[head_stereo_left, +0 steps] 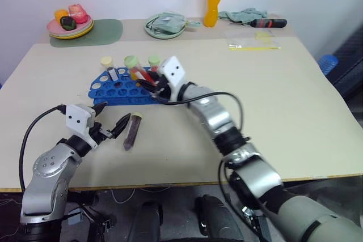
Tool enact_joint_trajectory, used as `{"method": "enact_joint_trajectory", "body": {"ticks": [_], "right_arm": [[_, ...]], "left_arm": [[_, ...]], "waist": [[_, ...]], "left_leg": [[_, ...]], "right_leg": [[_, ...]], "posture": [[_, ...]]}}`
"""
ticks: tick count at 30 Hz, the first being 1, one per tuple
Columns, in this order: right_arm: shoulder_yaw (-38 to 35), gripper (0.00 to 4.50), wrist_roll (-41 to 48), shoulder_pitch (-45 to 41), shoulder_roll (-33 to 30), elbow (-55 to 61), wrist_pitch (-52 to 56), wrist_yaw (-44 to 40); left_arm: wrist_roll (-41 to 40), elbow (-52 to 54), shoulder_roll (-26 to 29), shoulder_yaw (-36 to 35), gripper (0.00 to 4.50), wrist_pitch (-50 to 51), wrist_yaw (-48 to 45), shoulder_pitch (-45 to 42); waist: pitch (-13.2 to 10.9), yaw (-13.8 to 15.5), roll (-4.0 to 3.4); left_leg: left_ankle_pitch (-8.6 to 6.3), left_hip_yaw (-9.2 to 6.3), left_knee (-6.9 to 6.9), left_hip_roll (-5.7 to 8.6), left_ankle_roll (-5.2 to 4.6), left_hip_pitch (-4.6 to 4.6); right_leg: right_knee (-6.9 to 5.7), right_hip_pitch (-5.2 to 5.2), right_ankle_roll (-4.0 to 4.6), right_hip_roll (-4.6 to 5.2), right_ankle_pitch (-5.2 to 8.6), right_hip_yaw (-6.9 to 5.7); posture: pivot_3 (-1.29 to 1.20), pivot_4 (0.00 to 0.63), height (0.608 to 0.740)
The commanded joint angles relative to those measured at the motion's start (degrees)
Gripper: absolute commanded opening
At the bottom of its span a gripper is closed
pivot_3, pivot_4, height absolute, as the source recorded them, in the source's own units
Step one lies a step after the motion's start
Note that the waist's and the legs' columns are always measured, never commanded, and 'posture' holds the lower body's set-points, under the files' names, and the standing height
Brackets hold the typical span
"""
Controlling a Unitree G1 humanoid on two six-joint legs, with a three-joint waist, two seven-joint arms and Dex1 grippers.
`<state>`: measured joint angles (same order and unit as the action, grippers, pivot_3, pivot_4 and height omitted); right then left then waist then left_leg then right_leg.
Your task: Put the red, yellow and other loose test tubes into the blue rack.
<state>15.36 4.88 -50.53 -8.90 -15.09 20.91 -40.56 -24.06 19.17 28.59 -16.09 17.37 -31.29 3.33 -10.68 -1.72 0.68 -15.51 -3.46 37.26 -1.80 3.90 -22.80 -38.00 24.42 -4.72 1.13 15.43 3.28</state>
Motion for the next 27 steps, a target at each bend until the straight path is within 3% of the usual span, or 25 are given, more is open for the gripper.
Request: {"method": "enact_joint_trajectory", "body": {"ticks": [1, 4, 8, 17, 21, 24, 27], "right_arm": [[1.03, 0.79, 2.42, -0.35, -11.7, 14.6, 14.87, -10.46], [4.45, 0.79, 2.48, -0.55, -23.69, 17.63, 16.77, -21.96], [13.06, 0.79, -4.96, -0.01, -33.75, 11.81, 3.0, -33.39], [20.02, 0.79, -17.03, -6.08, -30.54, -13.4, -15.72, -36.6], [19.89, 2.79, -19.35, -6.51, -29.92, -16.06, -20.73, -36.6], [18.23, 4.21, -19.65, -6.88, -28.99, -12.8, -14.31, -37.31], [18.66, 4.21, -23.06, -7.96, -29.16, -8.08, -6.53, -38.73]], "left_arm": [[-0.8, 2.19, 0.01, 0.33, 4.5, 0.48, -0.02, -0.47], [-0.42, -0.16, -0.36, 1.86, 4.5, -0.26, -0.98, -2.18], [0.69, -4.85, -0.99, 4.02, 4.5, -2.99, -3.3, -4.34], [1.57, -9.88, -1.8, 5.21, 4.5, -8.19, -6.17, -4.22], [1.6, -10.56, -1.74, 4.71, 4.5, -9.72, -6.68, -2.95], [1.49, -9.31, -1.75, 4.79, 4.5, -9.38, -6.25, -1.99], [1.26, -7.67, -1.62, 5.21, 4.5, -8.28, -5.79, -1.54]], "waist": [[0.0, 0.53, 0.0], [-0.03, 0.56, -0.05], [-0.03, -0.34, -0.03], [-0.03, -1.67, 0.0], [-0.02, -1.2, 0.0], [-0.02, -0.62, 0.0], [-0.03, -0.54, -0.02]], "left_leg": [[0.0, 0.02, 0.01, 0.01, 0.0, 0.0], [-0.01, 0.04, -0.04, -0.02, -0.01, 0.07], [-0.01, 0.11, -0.09, -0.06, -0.02, 0.23], [0.0, 0.14, -0.08, -0.1, -0.01, 0.34], [-0.01, 0.14, -0.05, -0.09, -0.01, 0.36], [-0.01, 0.14, -0.05, -0.08, -0.01, 0.36], [-0.01, 0.13, -0.05, -0.06, -0.01, 0.35]], "right_leg": [[0.03, -0.02, 0.0, 0.01, 0.0, 0.0], [0.06, -0.04, 0.01, -0.08, 0.01, 0.0], [0.05, -0.09, 0.02, -0.17, 0.02, 0.07], [-0.02, -0.14, 0.03, -0.21, 0.02, 0.16], [-0.02, -0.21, 0.03, -0.18, 0.02, 0.15], [0.01, -0.24, 0.02, -0.15, 0.02, 0.15], [0.02, -0.25, 0.02, -0.13, 0.02, 0.15]], "posture": [[0.0, 0.15, 0.74], [0.0, 0.15, 0.74], [0.0, 0.15, 0.74], [0.0, 0.15, 0.74], [0.0, 0.15, 0.74], [0.0, 0.15, 0.74], [0.0, 0.15, 0.74]]}}
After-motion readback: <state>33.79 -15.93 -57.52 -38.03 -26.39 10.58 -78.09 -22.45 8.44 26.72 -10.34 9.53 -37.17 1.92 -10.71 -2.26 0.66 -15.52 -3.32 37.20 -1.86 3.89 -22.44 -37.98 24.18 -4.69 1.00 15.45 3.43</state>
